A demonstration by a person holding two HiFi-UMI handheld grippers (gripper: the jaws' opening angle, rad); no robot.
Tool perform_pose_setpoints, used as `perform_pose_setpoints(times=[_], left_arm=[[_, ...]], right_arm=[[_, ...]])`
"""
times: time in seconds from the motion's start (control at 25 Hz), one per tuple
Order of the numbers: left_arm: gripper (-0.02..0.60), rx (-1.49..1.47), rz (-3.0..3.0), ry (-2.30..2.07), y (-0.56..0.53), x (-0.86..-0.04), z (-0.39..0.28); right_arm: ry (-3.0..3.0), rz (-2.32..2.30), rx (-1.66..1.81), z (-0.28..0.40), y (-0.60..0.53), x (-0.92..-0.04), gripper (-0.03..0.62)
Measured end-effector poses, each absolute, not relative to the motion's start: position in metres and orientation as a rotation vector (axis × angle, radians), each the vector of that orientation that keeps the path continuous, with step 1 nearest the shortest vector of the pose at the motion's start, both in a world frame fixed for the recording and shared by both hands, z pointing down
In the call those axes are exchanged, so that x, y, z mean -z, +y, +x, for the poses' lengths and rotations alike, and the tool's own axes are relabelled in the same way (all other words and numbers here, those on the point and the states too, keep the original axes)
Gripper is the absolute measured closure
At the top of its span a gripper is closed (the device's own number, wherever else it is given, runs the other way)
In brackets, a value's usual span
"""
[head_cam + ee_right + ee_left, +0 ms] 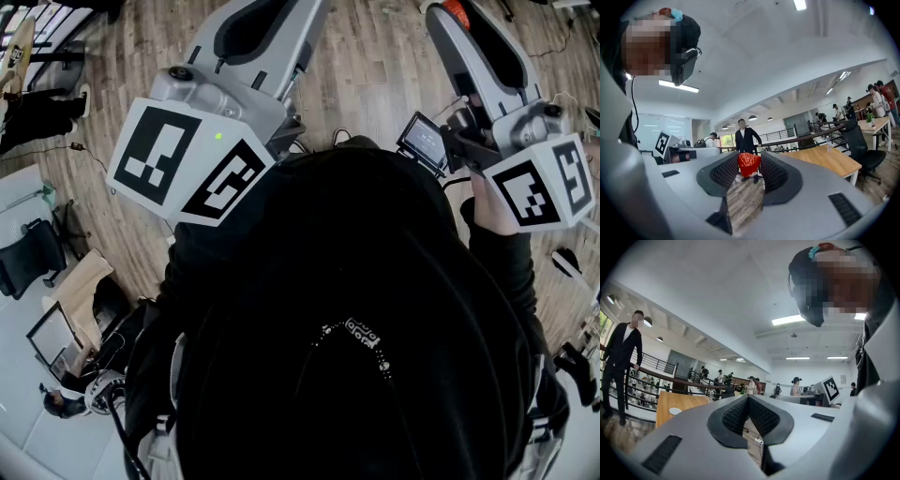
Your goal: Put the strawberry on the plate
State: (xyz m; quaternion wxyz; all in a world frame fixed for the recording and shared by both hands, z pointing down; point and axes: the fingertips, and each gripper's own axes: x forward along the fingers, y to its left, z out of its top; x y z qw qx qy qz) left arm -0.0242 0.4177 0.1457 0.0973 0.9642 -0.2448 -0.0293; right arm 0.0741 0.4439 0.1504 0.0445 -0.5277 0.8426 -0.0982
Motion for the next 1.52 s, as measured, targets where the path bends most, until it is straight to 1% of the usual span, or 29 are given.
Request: perform_pose_setpoints(times=[0.24,0.48,0.64,0.8,0.92,1.16,1.36,1.52], left_arm=[[0.583,0.008,2.848,-0.867,0.410,-0.149,-0.036],[0.583,-0.034,2.830,-0.885,0.412,-0.136,-0.018],[0.583,-0.024,2.835,-0.912,0.406,-0.126,-0.018],[0.583,-0.040,2.866,-0.941,0.423,-0.144,-0.007],[0.583,-0.131,2.980,-0.993,0.447,-0.159,0.011],[0.583,-0.139,3.018,-1.023,0.440,-0.144,0.014],[0.584,-0.240,3.050,-1.076,0.447,-0.143,0.016],[0.584,-0.193,3.030,-1.019,0.438,-0.149,0.018]], right_arm=[[2.543,-1.619,0.362,0.088,0.448,-0.151,0.437],[2.607,-1.585,0.367,0.093,0.431,-0.129,0.437],[2.655,-1.507,0.388,0.086,0.420,-0.124,0.437],[2.648,-1.506,0.387,0.096,0.435,-0.146,0.437],[2.651,-1.508,0.369,0.106,0.452,-0.171,0.437],[2.626,-1.502,0.381,0.120,0.442,-0.165,0.437],[2.623,-1.535,0.392,0.133,0.440,-0.168,0.437],[2.629,-1.534,0.369,0.128,0.433,-0.166,0.437]])
